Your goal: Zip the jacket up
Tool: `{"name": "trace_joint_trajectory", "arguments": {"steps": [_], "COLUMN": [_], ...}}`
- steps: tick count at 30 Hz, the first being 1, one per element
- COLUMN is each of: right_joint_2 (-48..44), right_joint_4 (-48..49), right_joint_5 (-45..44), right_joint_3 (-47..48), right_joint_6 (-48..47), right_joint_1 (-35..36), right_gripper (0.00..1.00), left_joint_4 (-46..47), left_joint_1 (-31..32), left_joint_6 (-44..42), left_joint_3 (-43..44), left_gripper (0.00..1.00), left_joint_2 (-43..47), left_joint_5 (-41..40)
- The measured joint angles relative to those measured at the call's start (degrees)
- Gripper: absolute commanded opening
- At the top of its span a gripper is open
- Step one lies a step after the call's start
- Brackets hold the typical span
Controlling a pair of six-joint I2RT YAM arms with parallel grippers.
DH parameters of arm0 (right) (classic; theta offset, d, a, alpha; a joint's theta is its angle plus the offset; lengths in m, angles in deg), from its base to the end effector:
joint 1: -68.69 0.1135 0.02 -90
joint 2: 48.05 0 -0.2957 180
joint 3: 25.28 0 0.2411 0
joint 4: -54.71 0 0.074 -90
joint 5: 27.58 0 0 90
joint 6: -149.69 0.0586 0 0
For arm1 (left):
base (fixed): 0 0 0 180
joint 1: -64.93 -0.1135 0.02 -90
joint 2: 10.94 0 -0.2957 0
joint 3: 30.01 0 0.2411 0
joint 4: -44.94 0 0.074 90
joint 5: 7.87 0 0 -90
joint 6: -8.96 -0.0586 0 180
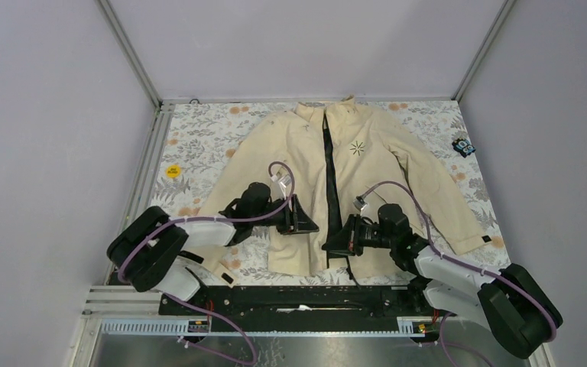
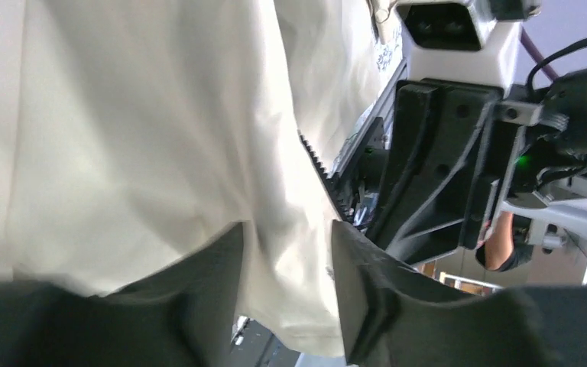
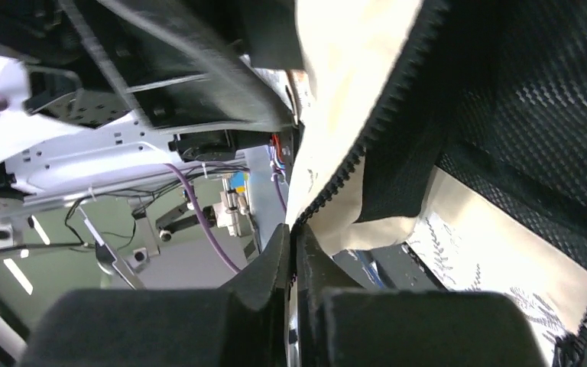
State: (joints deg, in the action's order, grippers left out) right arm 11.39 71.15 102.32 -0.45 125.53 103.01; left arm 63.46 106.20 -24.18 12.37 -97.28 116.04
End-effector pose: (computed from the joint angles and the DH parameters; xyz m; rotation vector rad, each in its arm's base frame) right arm 0.1284 0.1332 0.1941 0.0408 2.2714 1.7322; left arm 0.1930 -0.2128 0.1886 0.1283 2.3646 -1.5742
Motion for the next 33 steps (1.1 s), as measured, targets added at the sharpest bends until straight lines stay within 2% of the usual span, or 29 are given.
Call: {"name": "trace_joint_trajectory", "arguments": {"steps": [3, 4, 8, 12, 17, 21, 23, 24, 26, 29, 33], "right_joint_2": [-2.3, -2.8, -4.0, -2.3, 2.2, 3.8, 3.8, 3.7, 3.5, 3.5, 4.3], "right_joint_4": [-7.1, -9.8, -24.7, -33.8, -34.6, -34.7, -34.7, -34.9, -35.2, -35.5, -34.6], "right_joint_5": [-1.3, -1.9, -8.9, -14.7, -15.1, -15.0, -15.0, -15.2, -15.4, -15.4, -15.2], "right_joint_3": [0.2, 0.5, 4.4, 8.3, 8.4, 8.4, 8.5, 8.6, 8.8, 9.3, 9.5], "right_joint_6": [-3.3, -4.9, -12.9, -19.4, -22.5, -23.6, -24.2, -24.5, -25.1, -25.7, -26.1], "right_joint_1": [0.0, 0.0, 0.0, 0.0, 0.0, 0.0, 0.0, 0.0, 0.0, 0.0, 0.0], "right_gripper": [0.00, 0.00, 0.00, 0.00, 0.00, 0.00, 0.00, 0.00, 0.00, 0.00, 0.00], "left_joint_4": [-9.9, -13.2, -28.2, -40.8, -49.2, -50.6, -51.0, -51.3, -52.3, -53.7, -56.0], "left_joint_1": [0.1, 0.1, 0.0, -0.9, -2.1, -2.1, -2.2, -2.3, -2.5, -4.0, -9.0], "left_joint_6": [-4.3, -6.1, -12.5, -16.7, -18.1, -18.3, -18.5, -18.6, -18.7, -18.3, -17.7], "left_joint_3": [3.0, 4.1, 9.2, 13.1, 13.2, 13.8, 14.3, 14.7, 15.5, 16.2, 15.6], "left_gripper": [0.78, 0.81, 0.85, 0.82, 0.72, 0.54, 0.37, 0.21, 0.02, 0.00, 0.00], "left_joint_2": [3.8, 5.2, 11.5, 13.4, 6.8, 2.2, 1.2, 0.7, -0.3, -0.9, 0.9], "left_joint_5": [-2.8, -4.1, -12.0, -21.3, -26.5, -27.8, -28.8, -29.4, -31.1, -32.7, -34.9]}}
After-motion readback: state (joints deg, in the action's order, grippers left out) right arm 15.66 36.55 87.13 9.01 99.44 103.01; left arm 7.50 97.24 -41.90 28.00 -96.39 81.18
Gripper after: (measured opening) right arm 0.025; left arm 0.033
